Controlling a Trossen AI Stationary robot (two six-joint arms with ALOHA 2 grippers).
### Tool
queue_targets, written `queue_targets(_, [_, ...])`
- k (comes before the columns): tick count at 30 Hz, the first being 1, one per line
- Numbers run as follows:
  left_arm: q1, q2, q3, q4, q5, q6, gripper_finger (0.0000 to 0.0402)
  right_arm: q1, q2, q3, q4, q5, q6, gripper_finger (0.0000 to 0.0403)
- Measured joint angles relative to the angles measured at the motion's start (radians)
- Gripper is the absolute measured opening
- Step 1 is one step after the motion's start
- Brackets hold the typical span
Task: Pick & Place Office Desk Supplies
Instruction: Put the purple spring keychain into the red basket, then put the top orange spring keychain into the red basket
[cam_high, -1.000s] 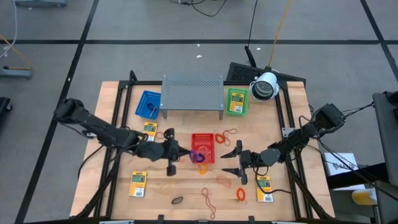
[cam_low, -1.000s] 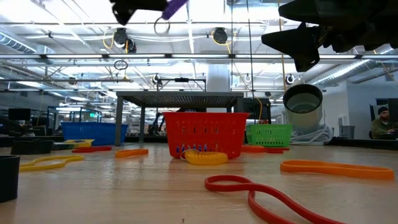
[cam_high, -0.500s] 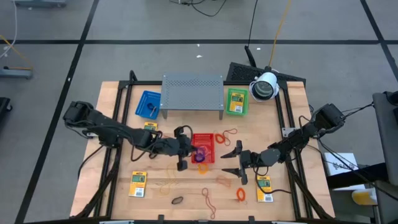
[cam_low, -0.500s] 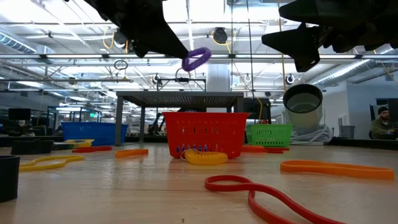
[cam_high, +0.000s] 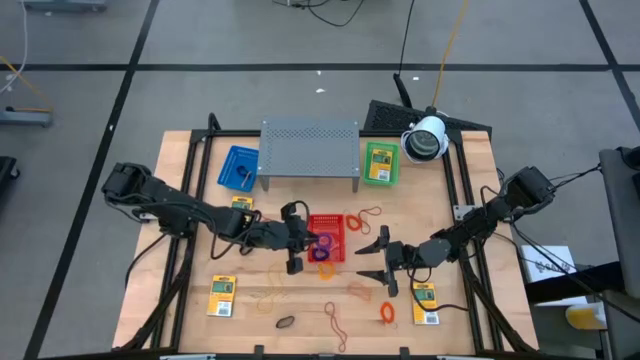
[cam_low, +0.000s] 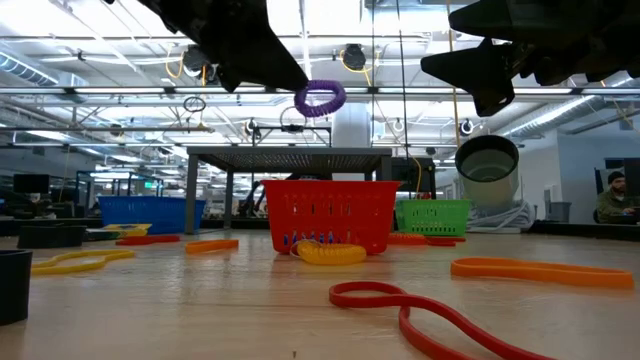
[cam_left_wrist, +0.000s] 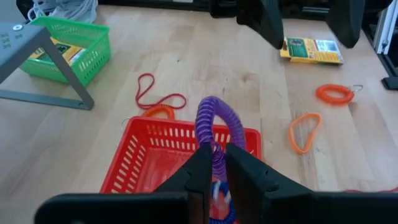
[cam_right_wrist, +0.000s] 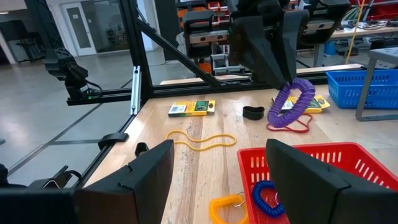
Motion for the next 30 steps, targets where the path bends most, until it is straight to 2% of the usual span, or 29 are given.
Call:
queue_targets(17, [0.0, 0.0, 0.0, 0.024, 0.016, -0.003, 0.0053, 0.0, 0.0, 0.0, 0.0, 0.0, 0.0, 0.0247])
queue_targets(30, [0.0, 0.0, 0.0, 0.029, 0.028, -0.003, 0.0107, 0.0, 0.0, 0.0, -0.005, -0.001, 0.0, 0.0247])
